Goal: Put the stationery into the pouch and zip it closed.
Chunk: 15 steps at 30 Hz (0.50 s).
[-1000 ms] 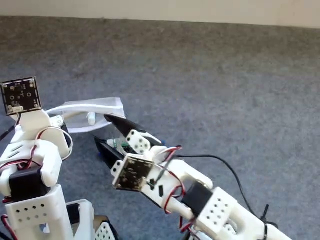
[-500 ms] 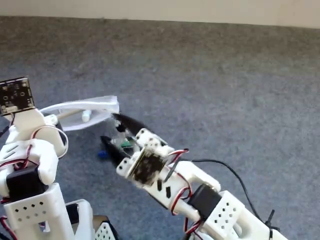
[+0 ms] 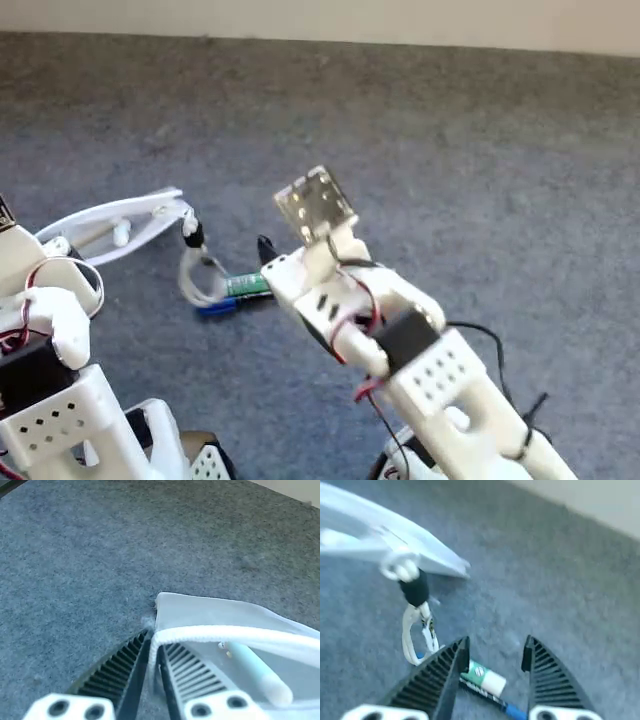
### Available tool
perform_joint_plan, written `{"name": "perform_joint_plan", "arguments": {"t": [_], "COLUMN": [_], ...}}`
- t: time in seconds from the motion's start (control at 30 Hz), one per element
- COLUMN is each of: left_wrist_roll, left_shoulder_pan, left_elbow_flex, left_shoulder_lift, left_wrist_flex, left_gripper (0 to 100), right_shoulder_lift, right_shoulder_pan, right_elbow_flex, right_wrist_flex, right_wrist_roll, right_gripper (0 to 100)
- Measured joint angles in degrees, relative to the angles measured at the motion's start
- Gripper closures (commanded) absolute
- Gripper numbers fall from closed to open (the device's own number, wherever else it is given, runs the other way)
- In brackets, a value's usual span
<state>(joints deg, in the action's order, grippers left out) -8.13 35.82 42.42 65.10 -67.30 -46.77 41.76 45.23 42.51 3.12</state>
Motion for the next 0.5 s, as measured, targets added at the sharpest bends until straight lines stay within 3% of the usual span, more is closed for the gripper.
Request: {"name": "perform_joint_plan", "arguments": {"t": [0.5], "left_wrist_roll": [0.0], "left_shoulder_pan": [0.0], "left_elbow_flex": [0.0], "left_shoulder_lift": [0.0], "left_wrist_flex": [0.0], "left_gripper": [99], "right_shoulder_lift": [22.7], "right_shoulder_pan": [1.2], "right_elbow_flex": [-3.6], "right_wrist_flex": [1.1], "right_wrist_roll": [-0.4], "right_gripper": [82.4]}}
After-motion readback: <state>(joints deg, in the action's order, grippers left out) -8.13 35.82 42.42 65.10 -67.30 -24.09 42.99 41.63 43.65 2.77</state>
